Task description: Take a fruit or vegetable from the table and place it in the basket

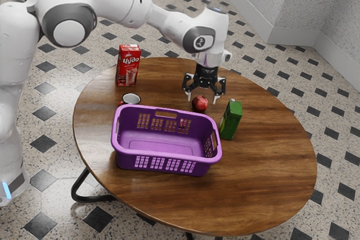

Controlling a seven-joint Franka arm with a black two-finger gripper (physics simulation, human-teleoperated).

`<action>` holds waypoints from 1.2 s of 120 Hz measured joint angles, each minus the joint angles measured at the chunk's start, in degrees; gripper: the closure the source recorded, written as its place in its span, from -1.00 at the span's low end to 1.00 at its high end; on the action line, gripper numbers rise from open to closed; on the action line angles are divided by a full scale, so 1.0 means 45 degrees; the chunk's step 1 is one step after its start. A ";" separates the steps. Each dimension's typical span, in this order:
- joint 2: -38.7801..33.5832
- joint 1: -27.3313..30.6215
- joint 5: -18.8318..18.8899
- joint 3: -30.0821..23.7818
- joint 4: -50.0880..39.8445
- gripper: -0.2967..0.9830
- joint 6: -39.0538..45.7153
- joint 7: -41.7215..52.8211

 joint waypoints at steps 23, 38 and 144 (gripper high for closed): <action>0.0355 0.0079 -0.0315 0.0000 -0.0024 -0.52 0.0208 0.0186; 0.0382 0.0096 -0.0578 0.0005 -0.0082 -0.22 0.0314 0.0273; -0.7236 -0.4213 0.1941 -0.1230 -0.4321 0.12 0.0273 -0.3717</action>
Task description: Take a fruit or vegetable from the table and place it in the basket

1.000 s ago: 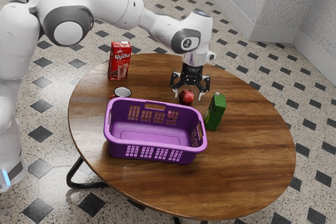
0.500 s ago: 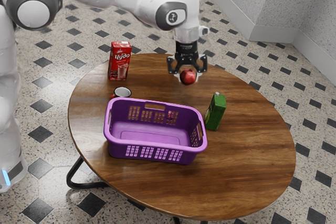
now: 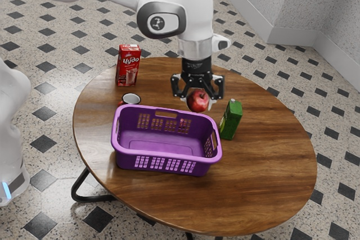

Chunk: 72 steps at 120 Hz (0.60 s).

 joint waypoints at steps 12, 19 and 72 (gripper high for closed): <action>-0.0606 0.0033 0.0038 -0.0451 -0.0924 0.12 -0.0005 -0.0762; -0.0908 0.0191 0.0040 -0.0618 -0.1500 0.12 -0.0006 -0.1197; -0.1789 0.0564 -0.0052 -0.0723 -0.2689 -0.46 0.0025 -0.3007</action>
